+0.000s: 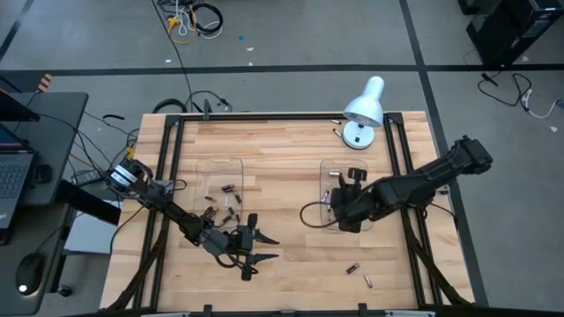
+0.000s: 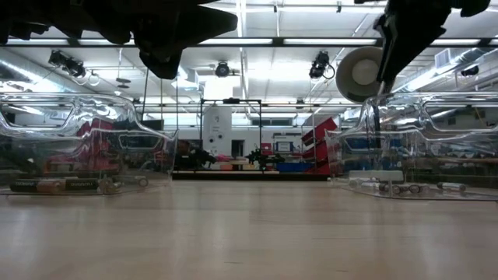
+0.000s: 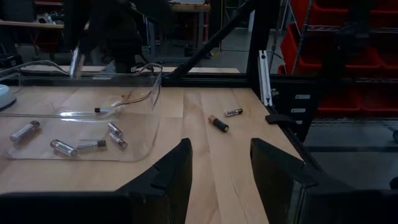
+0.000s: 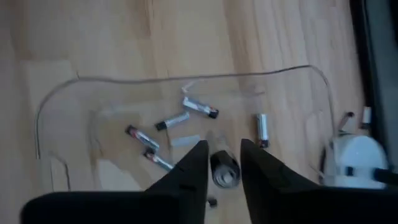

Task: Sort batteries
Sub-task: Put the silver battery into the right transparent bin, then put the black battery into the left transparent bin

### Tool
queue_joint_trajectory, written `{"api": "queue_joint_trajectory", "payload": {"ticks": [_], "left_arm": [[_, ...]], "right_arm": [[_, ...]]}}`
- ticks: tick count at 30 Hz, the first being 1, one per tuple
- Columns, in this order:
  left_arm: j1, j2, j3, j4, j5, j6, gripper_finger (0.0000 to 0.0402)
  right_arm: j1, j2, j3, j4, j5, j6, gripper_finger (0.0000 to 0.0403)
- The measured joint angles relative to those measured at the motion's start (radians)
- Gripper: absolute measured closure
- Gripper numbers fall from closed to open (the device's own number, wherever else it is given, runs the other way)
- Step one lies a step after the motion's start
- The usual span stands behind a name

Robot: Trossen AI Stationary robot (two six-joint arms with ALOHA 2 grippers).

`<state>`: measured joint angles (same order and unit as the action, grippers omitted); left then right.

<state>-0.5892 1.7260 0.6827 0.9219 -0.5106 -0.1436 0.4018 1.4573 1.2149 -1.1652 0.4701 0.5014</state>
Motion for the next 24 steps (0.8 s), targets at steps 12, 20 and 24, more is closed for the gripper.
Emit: {"api": "queue_joint_trajectory", "payload": {"ticks": [12, 20, 24], "left_arm": [[-0.002, 0.0, 0.0, -0.005, 0.008, -0.019, 0.024], [-0.002, 0.0, 0.0, -0.031, 0.011, -0.026, 0.024], [-0.002, 0.0, 0.0, -0.03, 0.013, -0.026, 0.024]], "right_arm": [[0.093, -0.129, -0.022, 0.121, -0.154, 0.188, 0.0285], [0.358, -0.067, -0.015, 0.399, -0.132, 0.2, 0.0288], [0.443, 0.03, -0.015, 0.438, -0.14, 0.248, 0.0288]]}}
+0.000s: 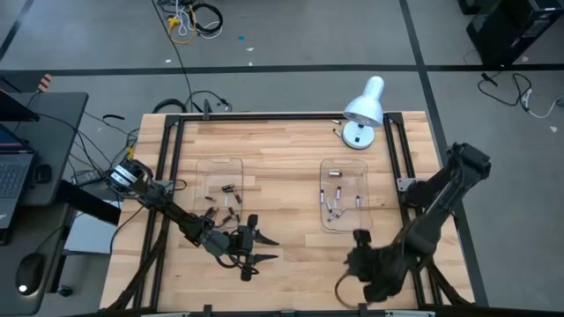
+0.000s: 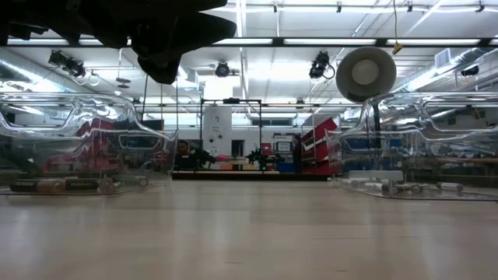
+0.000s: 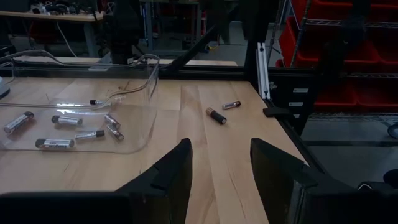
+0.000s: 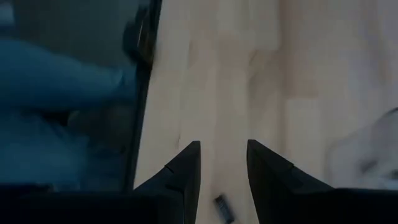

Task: Sort batteries
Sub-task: Put the black battery into the left transparent bin

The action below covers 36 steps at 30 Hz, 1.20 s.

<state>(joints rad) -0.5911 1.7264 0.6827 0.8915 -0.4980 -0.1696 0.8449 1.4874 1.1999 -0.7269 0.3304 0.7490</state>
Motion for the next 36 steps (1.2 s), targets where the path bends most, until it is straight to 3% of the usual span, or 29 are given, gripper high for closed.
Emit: {"api": "queue_joint_trajectory", "payload": {"ticks": [11, 31, 36], "left_arm": [[0.0, 0.0, 0.0, 0.0, 0.002, -0.02, 0.024], [0.0, 0.0, 0.0, -0.006, 0.001, -0.018, 0.024], [0.002, 0.0, 0.0, -0.009, 0.001, -0.016, 0.024]], "right_arm": [[0.038, 0.245, -0.002, -0.05, -0.234, 0.114, 0.0289], [0.017, 0.41, -0.001, -0.14, -0.226, 0.0, 0.0263], [0.013, 0.452, 0.003, -0.133, -0.238, -0.031, 0.0274]]}}
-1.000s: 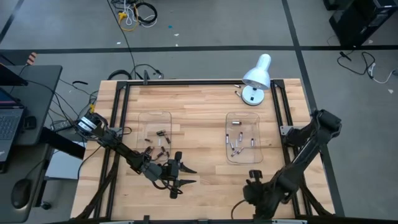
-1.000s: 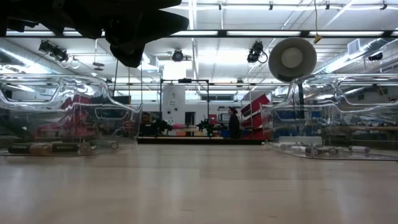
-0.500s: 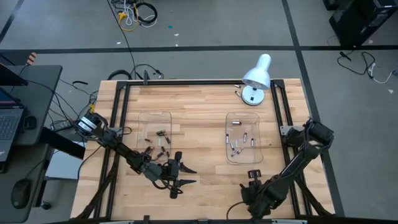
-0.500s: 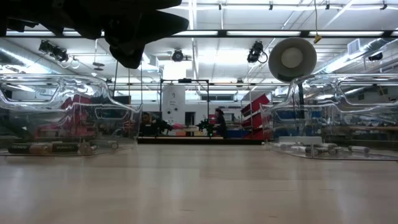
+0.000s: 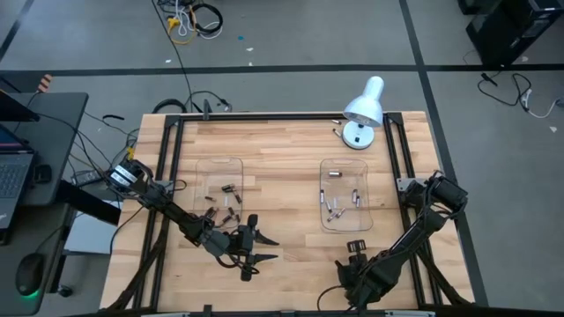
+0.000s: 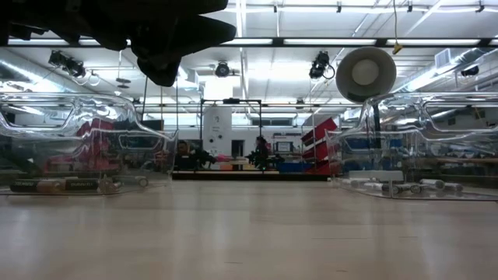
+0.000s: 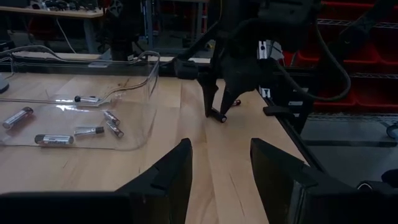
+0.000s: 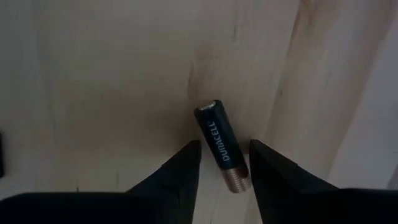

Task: Sort batteries
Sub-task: Put the black battery into the left transparent bin

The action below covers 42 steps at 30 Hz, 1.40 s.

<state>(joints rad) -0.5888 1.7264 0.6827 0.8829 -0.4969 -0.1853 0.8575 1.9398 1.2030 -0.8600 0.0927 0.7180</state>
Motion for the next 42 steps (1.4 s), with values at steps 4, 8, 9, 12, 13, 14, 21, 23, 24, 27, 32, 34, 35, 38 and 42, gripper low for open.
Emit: {"api": "queue_joint_trajectory", "payload": {"ticks": [4, 8, 9, 12, 13, 14, 21, 23, 24, 27, 32, 34, 35, 38, 42], "left_arm": [[0.0, 0.0, 0.0, -0.001, 0.0, 0.0, 0.024], [0.0, 0.0, 0.0, -0.002, 0.0, 0.0, 0.024], [0.0, 0.0, 0.0, -0.002, 0.0, 0.0, 0.024], [0.0, 0.0, 0.0, -0.001, 0.0, 0.0, 0.024], [0.0, 0.0, 0.0, -0.001, 0.0, 0.0, 0.024], [0.0, 0.0, 0.0, 0.0, 0.0, 0.0, 0.024], [-0.007, 0.0, 0.0, 0.122, -0.002, 0.041, 0.024], [-0.011, 0.0, 0.0, 0.176, -0.001, 0.086, 0.024], [-0.014, 0.0, 0.0, 0.204, 0.0, 0.114, 0.024], [-0.015, 0.0, 0.0, 0.282, 0.0, 0.216, 0.024], [-0.013, -0.03, 0.0, 0.349, -0.004, 0.378, 0.024], [-0.012, -0.065, 0.0, 0.33, -0.028, 0.433, 0.024], [-0.011, -0.092, 0.0, 0.304, -0.038, 0.446, 0.024], [-0.007, -0.191, 0.0, 0.148, -0.058, 0.459, 0.024], [-0.008, -0.322, 0.0, -0.055, -0.114, 0.446, 0.024]], "right_arm": [[-0.002, 0.013, 0.0, 0.011, -0.034, -0.015, 0.0306], [-0.004, 0.003, -0.003, 0.022, -0.036, -0.01, 0.0355], [-0.004, 0.0, -0.003, 0.024, -0.039, -0.007, 0.0367], [-0.004, -0.001, -0.003, 0.03, -0.035, 0.001, 0.038], [-0.004, 0.0, 0.0, 0.028, -0.027, 0.013, 0.038], [-0.003, 0.001, 0.008, 0.019, -0.022, 0.021, 0.038], [0.0, -0.092, 0.141, -0.093, 0.088, 0.079, 0.038], [0.0, -0.144, 0.178, -0.108, 0.143, 0.092, 0.038], [0.0, -0.169, 0.191, -0.122, 0.176, 0.094, 0.038], [-0.008, -0.262, 0.223, -0.118, 0.301, 0.074, 0.038], [-0.092, -0.365, 0.221, -0.117, 0.395, -0.019, 0.038], [-0.152, -0.386, 0.22, -0.106, 0.401, -0.081, 0.038], [-0.185, -0.391, 0.221, -0.098, 0.4, -0.118, 0.038], [-0.286, -0.387, 0.221, -0.056, 0.321, -0.263, 0.038], [-0.39, -0.389, 0.221, 0.066, 0.241, -0.487, 0.038]]}}
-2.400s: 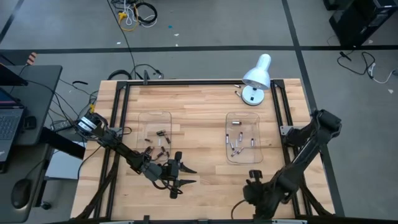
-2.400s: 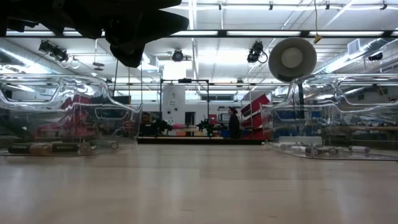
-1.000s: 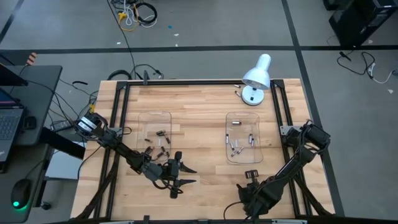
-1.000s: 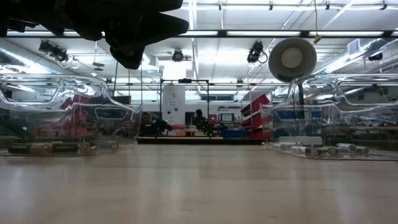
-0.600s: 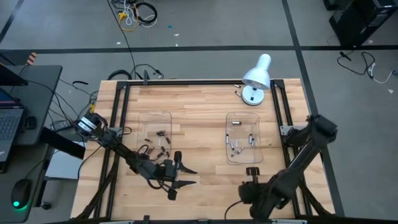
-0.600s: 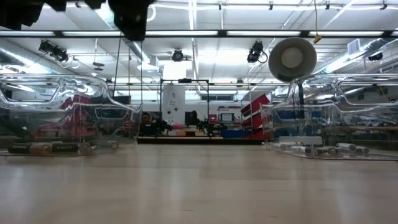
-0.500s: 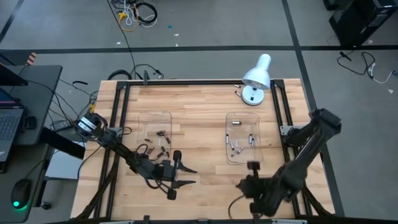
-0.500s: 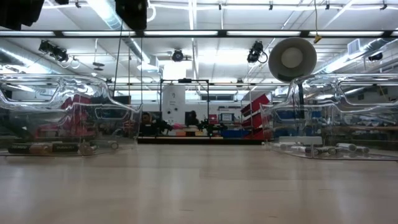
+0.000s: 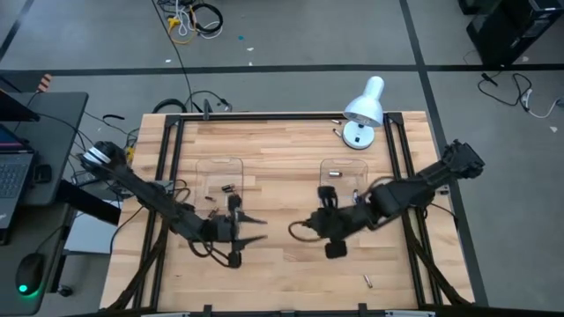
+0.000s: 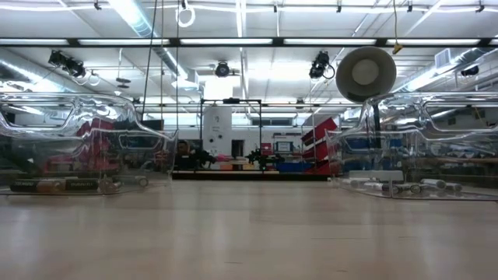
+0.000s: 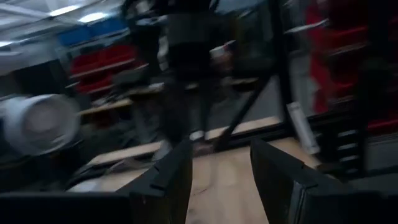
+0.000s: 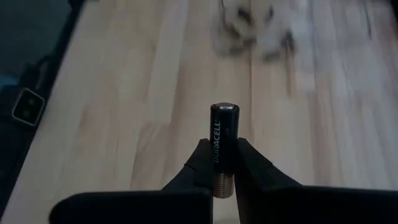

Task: Sort batteries
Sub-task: Put the black battery into the left transparent bin

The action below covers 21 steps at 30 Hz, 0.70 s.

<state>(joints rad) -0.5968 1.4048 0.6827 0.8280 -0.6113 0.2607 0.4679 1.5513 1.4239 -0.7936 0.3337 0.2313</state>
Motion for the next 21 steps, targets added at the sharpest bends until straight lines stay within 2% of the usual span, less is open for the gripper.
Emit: {"api": "queue_joint_trajectory", "payload": {"ticks": [4, 8, 12, 15, 21], "left_arm": [[-0.01, -0.113, 0.0, -0.189, -0.145, -0.003, 0.024], [-0.025, -0.215, 0.0, -0.366, -0.253, -0.006, 0.024], [-0.044, -0.313, 0.0, -0.485, -0.405, -0.002, 0.024], [-0.048, -0.383, 0.0, -0.533, -0.514, 0.028, 0.024], [-0.045, -0.487, 0.0, -0.542, -0.672, 0.137, 0.024]], "right_arm": [[-0.074, 0.001, -0.002, 0.114, -0.066, -0.164, 0.038], [-0.127, 0.0, -0.054, 0.304, -0.098, -0.3, 0.038], [-0.192, 0.002, -0.178, 0.618, -0.166, -0.358, 0.038], [-0.256, 0.028, -0.262, 0.859, -0.172, -0.385, 0.038], [-0.349, 0.209, -0.281, 1.36, -0.226, -0.456, 0.038]]}}
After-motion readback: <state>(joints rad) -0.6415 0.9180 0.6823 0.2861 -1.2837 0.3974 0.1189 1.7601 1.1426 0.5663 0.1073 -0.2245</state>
